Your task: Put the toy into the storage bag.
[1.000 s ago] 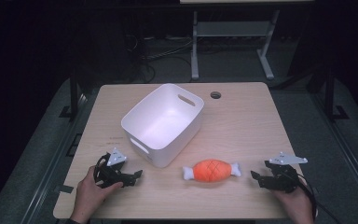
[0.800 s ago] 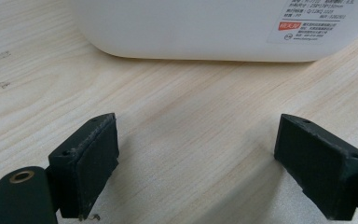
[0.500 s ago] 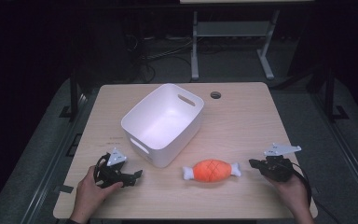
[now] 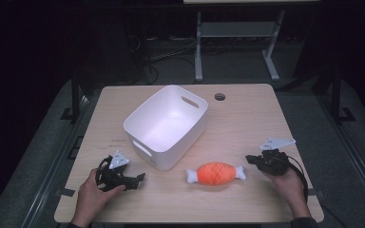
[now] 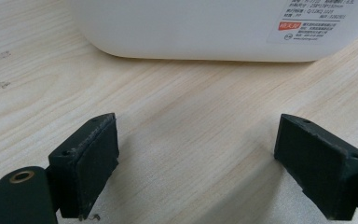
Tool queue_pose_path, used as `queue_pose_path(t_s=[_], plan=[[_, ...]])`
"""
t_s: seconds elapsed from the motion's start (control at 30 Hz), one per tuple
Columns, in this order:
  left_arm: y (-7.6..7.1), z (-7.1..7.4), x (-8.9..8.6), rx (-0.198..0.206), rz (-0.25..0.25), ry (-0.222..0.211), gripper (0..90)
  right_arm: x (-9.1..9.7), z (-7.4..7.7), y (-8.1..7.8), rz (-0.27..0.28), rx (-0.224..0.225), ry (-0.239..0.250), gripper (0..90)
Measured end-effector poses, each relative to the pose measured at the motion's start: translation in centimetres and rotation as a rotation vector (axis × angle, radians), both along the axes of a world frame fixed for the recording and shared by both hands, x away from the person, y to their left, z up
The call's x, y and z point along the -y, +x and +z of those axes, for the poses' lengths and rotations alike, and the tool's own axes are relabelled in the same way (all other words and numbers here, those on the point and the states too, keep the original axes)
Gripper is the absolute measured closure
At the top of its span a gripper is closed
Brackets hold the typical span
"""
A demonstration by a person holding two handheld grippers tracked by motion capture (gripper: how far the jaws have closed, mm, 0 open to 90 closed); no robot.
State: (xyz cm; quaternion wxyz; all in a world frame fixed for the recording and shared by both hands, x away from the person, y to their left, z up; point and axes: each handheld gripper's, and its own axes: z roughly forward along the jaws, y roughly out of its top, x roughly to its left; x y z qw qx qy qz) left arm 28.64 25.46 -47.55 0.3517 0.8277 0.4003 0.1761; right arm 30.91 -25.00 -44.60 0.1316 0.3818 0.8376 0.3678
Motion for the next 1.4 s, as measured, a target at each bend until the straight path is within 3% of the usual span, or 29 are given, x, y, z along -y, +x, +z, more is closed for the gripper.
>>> queue_pose_path(t_s=[0.33,0.57,0.9,1.4], plan=[[0.0,0.0,0.0,0.000,0.000,0.001,12.7,-0.9,-0.9,1.9,0.016,-0.019,0.009,89.6],[0.0,0.0,0.0,0.000,0.000,0.000,12.7,-1.2,-1.5,2.3,0.032,-0.033,0.008,89.6],[0.0,0.0,0.0,0.001,0.000,0.001,12.7,-1.8,-1.5,1.8,0.075,-0.049,-0.009,89.6],[0.0,0.0,0.0,0.000,0.000,0.001,12.7,-1.7,-1.4,-0.5,0.107,-0.054,-0.020,89.5]])
